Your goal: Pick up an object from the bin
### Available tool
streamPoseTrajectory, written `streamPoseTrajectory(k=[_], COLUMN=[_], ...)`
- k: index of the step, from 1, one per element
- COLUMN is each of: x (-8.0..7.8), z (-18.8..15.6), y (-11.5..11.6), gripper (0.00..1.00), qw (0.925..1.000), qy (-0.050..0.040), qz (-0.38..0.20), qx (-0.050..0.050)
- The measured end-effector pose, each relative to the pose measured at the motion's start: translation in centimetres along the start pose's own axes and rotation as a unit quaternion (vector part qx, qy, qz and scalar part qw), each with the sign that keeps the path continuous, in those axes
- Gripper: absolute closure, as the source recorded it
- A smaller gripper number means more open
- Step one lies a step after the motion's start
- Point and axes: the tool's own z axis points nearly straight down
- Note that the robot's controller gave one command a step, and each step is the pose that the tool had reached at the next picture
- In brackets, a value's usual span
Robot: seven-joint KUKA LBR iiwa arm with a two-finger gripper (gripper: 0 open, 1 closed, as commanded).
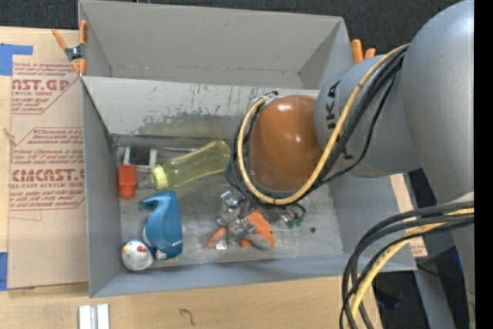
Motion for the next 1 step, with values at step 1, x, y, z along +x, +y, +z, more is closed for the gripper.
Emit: streamPoseTrajectory(k=[1], x=[-0.31], z=[-20.06], y=[1.42], gripper=[1.00], qw=[0.9989], qy=[0.0004], qz=[-0.047], qx=[-0.001])
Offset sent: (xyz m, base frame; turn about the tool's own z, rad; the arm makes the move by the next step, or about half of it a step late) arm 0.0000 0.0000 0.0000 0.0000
